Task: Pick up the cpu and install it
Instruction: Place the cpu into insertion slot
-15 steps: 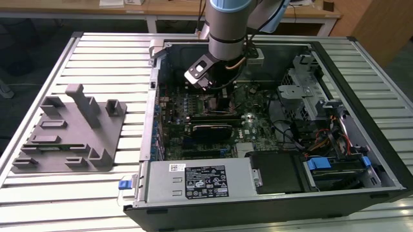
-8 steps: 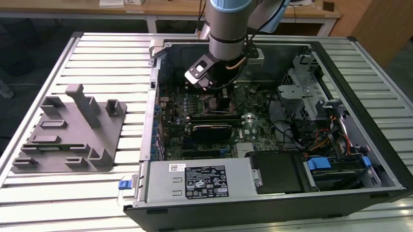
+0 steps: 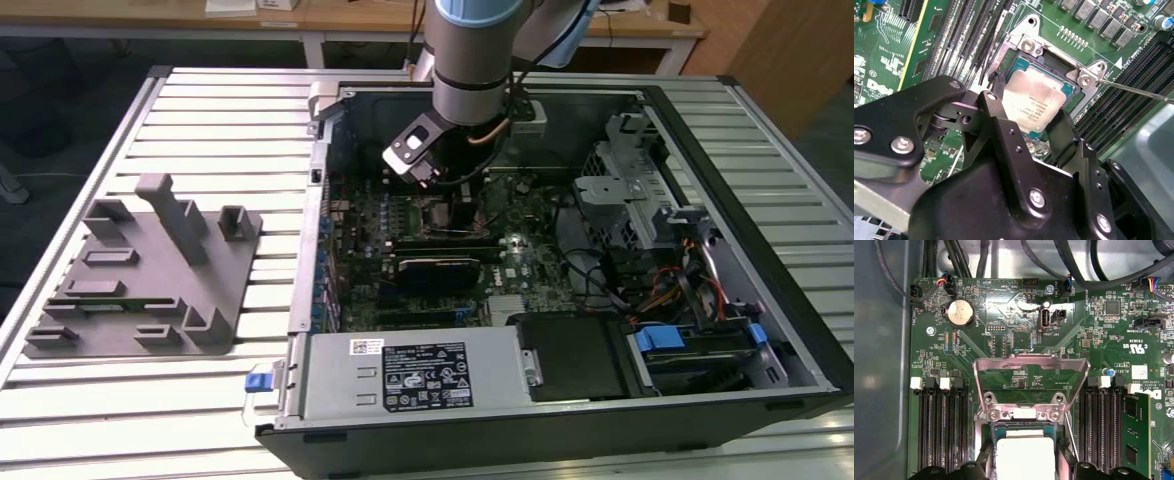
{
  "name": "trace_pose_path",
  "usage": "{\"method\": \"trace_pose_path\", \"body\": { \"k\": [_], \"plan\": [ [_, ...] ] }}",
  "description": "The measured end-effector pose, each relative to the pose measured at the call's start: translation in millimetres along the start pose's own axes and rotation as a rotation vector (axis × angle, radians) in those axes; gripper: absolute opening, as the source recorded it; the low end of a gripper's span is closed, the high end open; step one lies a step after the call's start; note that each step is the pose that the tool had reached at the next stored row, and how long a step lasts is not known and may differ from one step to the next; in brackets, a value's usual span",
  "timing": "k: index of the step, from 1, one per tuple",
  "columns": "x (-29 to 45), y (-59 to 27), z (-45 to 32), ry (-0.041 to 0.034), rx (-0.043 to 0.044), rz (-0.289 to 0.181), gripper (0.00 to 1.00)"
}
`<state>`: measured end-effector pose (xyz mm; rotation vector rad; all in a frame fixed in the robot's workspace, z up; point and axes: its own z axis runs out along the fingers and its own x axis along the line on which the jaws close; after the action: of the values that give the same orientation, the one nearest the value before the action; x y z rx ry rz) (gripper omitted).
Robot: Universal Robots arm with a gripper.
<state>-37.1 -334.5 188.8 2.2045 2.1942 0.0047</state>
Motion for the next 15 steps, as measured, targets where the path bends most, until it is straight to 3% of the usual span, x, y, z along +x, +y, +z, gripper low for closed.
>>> {"method": "trace_pose_path", "body": {
  "k": [15],
  "plan": [
    [-0.2, 0.0, -3.5, -0.0006, 0.0004, 0.0, 0.6]
  ]
}}
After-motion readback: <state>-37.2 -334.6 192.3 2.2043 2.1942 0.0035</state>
